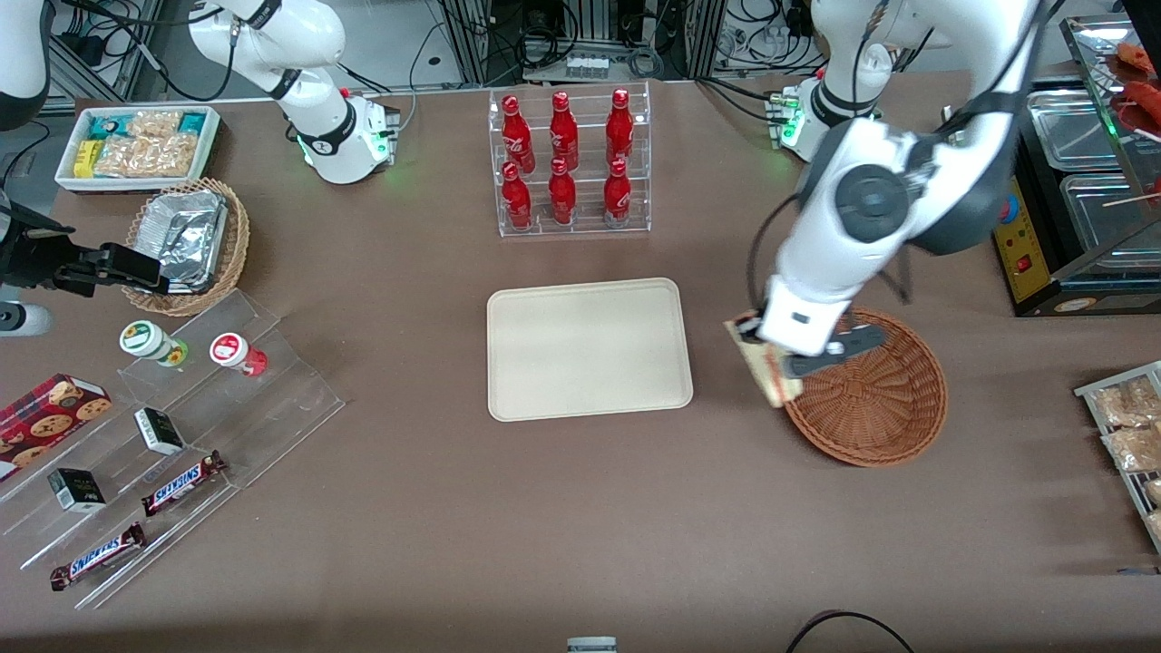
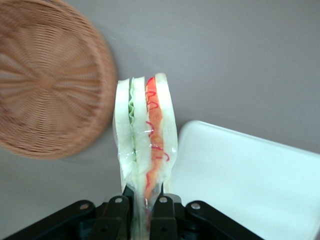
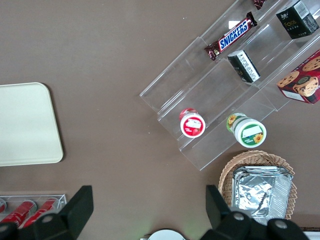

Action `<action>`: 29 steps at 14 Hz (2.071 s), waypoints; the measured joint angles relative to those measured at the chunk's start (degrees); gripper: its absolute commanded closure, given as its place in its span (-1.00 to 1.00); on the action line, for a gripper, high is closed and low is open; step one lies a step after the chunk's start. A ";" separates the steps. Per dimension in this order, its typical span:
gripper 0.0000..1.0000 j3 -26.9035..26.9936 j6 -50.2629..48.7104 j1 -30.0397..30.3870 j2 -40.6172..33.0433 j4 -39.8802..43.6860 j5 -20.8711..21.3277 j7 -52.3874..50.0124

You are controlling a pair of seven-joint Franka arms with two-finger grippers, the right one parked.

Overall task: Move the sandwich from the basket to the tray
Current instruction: 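Lift the sandwich and carry it over the cream tray, then lower the sandwich onto the tray and open the left gripper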

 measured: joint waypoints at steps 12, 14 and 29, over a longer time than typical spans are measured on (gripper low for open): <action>1.00 -0.06 10.04 -18.44 18.85 10.41 -0.19 -2.38; 1.00 -0.05 11.63 -19.79 20.53 10.42 -0.19 -2.73; -1.00 -0.01 12.66 -20.99 25.01 10.43 1.22 -2.75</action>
